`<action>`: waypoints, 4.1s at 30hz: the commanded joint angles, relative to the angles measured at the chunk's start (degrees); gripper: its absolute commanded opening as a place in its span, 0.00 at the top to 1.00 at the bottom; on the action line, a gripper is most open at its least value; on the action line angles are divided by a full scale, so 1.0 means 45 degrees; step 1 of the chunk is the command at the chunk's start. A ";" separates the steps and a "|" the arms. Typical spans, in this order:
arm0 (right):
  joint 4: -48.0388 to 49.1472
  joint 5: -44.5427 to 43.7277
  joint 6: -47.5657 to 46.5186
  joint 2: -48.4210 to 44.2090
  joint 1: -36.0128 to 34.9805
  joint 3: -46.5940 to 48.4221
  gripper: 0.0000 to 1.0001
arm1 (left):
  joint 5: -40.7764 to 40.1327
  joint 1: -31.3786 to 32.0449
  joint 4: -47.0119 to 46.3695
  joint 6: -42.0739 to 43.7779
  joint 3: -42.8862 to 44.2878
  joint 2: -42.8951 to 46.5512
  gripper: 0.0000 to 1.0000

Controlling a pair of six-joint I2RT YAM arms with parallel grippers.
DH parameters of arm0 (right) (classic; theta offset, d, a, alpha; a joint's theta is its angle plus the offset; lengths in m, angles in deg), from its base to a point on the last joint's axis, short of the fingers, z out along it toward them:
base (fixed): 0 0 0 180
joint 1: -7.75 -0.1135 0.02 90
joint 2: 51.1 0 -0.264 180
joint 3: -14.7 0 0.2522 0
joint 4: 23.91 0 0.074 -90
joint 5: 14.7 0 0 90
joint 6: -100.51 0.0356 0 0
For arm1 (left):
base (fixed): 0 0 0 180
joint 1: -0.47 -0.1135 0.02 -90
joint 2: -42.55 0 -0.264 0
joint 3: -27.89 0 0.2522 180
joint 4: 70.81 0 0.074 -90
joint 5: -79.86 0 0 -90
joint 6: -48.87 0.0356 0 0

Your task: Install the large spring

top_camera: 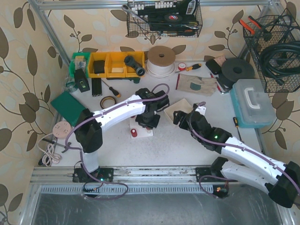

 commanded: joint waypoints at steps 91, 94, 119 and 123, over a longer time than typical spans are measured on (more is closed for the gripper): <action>-0.0387 -0.0057 0.0009 0.0380 0.0028 0.0276 0.02 | -0.0322 -0.0645 -0.0557 0.1201 0.0600 0.0518 0.57; -0.0500 -0.0113 -0.0123 0.0397 0.0028 0.0401 0.02 | -0.0564 -0.0643 -0.0991 0.1172 0.0447 0.1241 0.57; 0.3986 -0.5159 -0.7346 0.0217 0.6771 -0.1231 0.00 | -0.6144 -0.5205 -0.8885 0.3122 -0.8018 1.0603 0.20; 0.4575 -0.5773 -0.7629 0.0263 0.6776 -0.1968 0.00 | -0.5865 -0.7522 -1.0984 0.4005 -0.9603 1.0668 0.19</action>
